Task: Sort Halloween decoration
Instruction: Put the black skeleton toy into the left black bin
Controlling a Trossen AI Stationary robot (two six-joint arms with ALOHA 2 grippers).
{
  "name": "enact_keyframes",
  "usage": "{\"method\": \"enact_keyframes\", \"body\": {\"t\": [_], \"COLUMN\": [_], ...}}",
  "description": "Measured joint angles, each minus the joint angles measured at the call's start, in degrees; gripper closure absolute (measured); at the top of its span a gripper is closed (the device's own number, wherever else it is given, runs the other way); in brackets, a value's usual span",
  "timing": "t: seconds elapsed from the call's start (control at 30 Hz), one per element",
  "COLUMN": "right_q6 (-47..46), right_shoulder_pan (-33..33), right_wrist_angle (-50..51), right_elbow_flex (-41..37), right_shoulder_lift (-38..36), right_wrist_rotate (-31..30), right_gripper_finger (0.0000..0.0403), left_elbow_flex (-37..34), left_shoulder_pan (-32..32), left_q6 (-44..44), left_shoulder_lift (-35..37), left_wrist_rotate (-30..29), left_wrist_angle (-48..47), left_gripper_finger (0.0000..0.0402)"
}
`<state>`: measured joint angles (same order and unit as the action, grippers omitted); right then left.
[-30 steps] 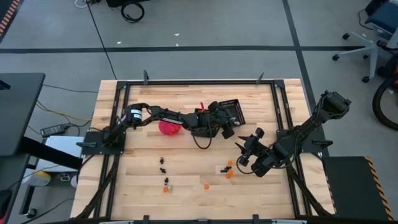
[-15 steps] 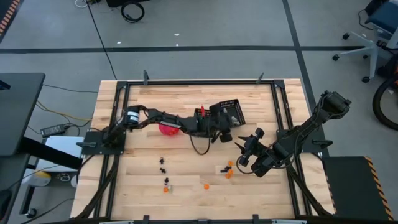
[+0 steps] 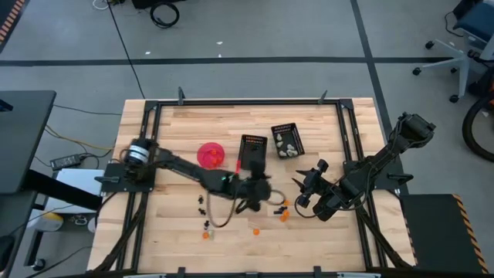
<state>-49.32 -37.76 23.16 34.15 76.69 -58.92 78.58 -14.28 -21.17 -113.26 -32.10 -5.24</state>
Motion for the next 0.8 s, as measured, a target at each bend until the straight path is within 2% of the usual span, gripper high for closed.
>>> {"method": "enact_keyframes", "body": {"t": [0.1, 0.33, 0.67, 0.8], "right_q6": [0.0, 0.01, 3.07, 3.4], "right_shoulder_pan": [0.0, 0.0, 0.01, 0.0], "right_wrist_angle": [-0.61, -1.39, -4.84, -5.4], "right_elbow_flex": [0.0, 0.0, 0.0, 0.0], "right_shoulder_lift": [0.0, 0.0, 0.0, 0.02], "right_wrist_rotate": [0.0, 0.0, 0.33, 0.34], "right_gripper_finger": [0.025, 0.025, 0.025, 0.025], "left_elbow_flex": [-4.36, -14.28, -18.54, -19.09], "left_shoulder_pan": [-2.39, -9.57, -16.87, -18.19], "left_q6": [6.48, 23.58, 55.72, 69.93], "left_shoulder_lift": [4.81, 14.84, 16.27, 16.24], "left_wrist_rotate": [2.88, 5.61, 6.89, 3.89], "left_wrist_angle": [-4.05, -7.15, -26.9, -37.25], "left_gripper_finger": [0.0246, 0.0247, 0.0247, 0.0243]}}
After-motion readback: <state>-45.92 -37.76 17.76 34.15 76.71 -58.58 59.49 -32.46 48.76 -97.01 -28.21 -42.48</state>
